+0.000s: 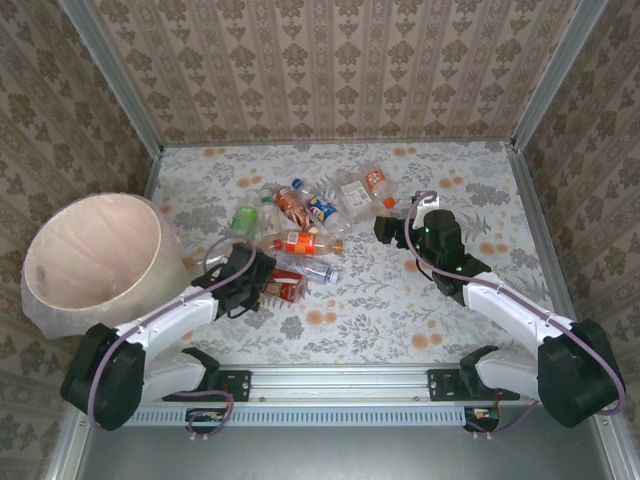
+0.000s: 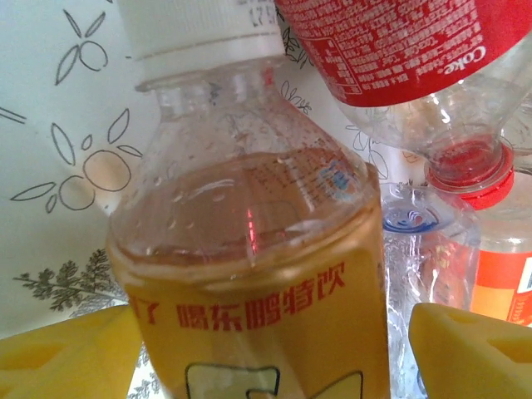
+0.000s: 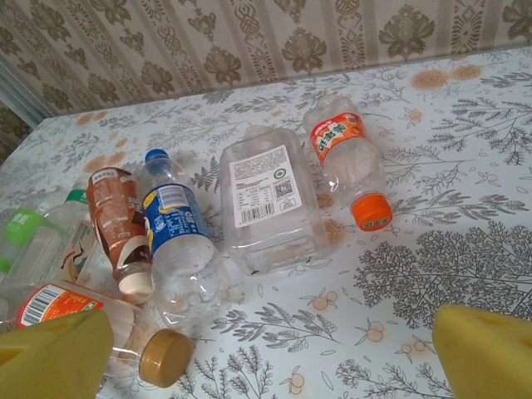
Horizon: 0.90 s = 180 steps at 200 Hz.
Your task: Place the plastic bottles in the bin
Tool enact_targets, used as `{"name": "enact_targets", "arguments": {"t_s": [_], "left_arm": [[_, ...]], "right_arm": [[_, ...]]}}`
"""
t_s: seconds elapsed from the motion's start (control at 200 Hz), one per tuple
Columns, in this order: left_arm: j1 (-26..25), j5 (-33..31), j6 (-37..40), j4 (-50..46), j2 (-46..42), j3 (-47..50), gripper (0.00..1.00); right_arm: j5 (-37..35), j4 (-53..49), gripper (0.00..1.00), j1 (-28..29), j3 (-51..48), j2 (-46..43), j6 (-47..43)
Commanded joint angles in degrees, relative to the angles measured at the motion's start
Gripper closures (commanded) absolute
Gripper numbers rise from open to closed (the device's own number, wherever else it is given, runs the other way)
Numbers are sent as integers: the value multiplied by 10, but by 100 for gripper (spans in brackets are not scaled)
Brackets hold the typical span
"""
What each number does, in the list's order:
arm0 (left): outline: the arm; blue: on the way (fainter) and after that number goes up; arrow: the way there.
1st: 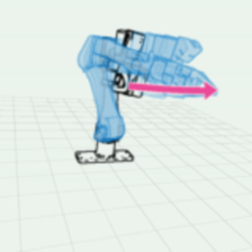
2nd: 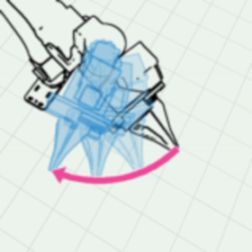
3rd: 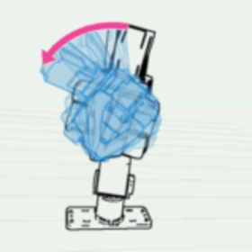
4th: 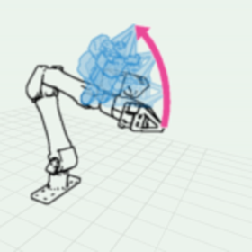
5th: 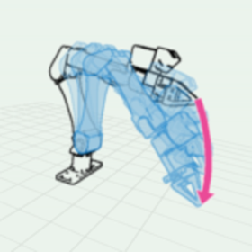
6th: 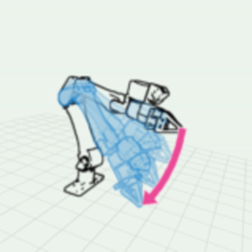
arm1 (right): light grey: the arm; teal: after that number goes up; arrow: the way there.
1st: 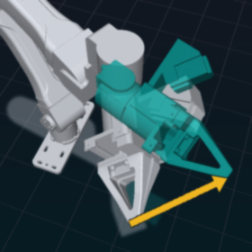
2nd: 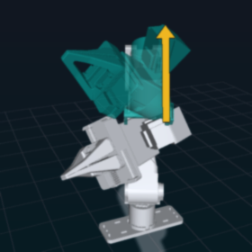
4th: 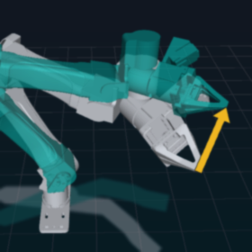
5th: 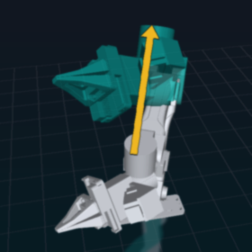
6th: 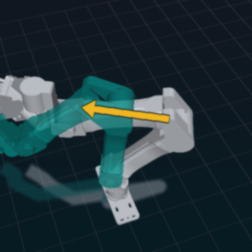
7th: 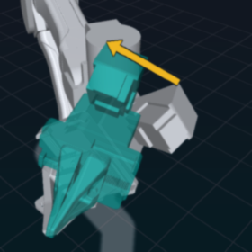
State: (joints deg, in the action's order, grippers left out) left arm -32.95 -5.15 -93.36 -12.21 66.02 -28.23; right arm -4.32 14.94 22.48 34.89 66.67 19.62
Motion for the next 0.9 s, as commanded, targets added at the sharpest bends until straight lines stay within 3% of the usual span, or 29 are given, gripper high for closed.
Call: {"name": "enact_targets", "arguments": {"t_s": [0.0,0.215,0.41,0.57,0.895], "left_arm": [[2,-10,-10,38,19,6,18],[5,-6,-24,88,53,21,22],[8,-8,4,93,49,18,33],[8,-32,73,45,7,-2,39],[7,-99,245,-96,-105,-70,41]], "right_arm": [[-15,-4,0,4,-5,-13,-5],[-17,-5,0,4,-3,-13,-5],[-17,-6,0,4,-2,-12,-7],[-14,1,0,4,1,-7,-6],[-2,14,0,4,4,-1,-7]]}}
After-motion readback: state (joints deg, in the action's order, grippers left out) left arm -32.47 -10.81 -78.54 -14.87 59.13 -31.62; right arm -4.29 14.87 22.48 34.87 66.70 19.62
